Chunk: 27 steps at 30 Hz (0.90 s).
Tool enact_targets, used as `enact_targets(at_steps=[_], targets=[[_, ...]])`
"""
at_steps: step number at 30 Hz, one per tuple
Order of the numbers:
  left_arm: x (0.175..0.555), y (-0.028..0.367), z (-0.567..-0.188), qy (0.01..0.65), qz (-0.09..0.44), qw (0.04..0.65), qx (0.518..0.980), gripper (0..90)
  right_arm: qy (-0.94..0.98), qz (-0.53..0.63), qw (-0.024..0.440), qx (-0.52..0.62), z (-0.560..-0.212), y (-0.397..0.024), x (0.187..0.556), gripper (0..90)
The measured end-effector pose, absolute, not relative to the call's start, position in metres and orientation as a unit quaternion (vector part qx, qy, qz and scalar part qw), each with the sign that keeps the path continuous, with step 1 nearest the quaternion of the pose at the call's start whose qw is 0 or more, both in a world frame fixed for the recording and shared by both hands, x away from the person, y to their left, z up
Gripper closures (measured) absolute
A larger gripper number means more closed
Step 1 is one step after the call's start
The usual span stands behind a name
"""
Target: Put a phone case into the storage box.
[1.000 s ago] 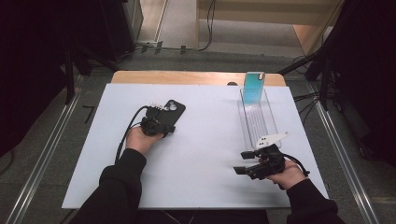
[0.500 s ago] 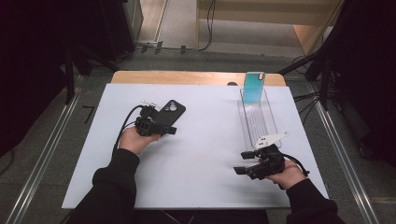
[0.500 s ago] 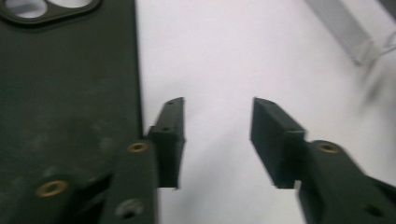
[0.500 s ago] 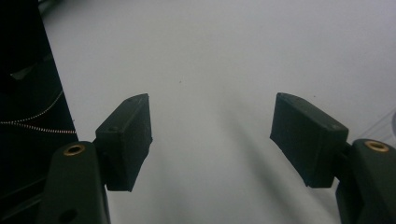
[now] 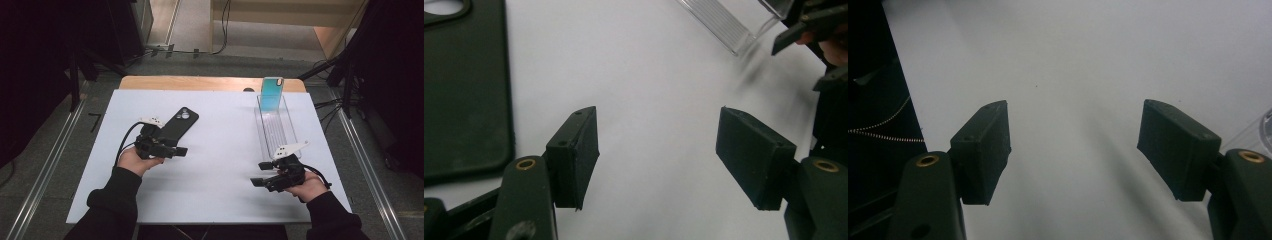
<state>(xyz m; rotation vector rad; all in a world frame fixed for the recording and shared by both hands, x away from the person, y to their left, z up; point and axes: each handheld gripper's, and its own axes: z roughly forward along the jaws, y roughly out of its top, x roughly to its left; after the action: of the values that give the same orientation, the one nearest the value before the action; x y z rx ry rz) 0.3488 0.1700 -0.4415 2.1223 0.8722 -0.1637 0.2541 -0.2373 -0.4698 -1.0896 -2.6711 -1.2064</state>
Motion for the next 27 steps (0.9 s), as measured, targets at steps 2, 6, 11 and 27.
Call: enact_targets(at_steps=[2, 6, 11, 27], targets=[[0.341, 0.172, -0.441, 0.342, -0.062, 0.410, 0.843, 33.8, -0.854, -0.385, 0.007, -0.349, -0.470, -0.237, 0.254, 27.1], [0.327, 0.177, -0.442, 0.331, -0.049, 0.419, 0.844, 30.4, -0.854, -0.386, 0.006, -0.350, -0.470, -0.237, 0.254, 27.1], [0.313, 0.185, -0.445, 0.331, -0.042, 0.422, 0.843, 30.4, -0.854, -0.386, 0.005, -0.348, -0.470, -0.237, 0.255, 27.0], [0.274, 0.205, -0.455, 0.335, -0.054, 0.427, 0.839, 30.4, -0.852, -0.385, -0.004, -0.355, -0.469, -0.244, 0.253, 27.1]])
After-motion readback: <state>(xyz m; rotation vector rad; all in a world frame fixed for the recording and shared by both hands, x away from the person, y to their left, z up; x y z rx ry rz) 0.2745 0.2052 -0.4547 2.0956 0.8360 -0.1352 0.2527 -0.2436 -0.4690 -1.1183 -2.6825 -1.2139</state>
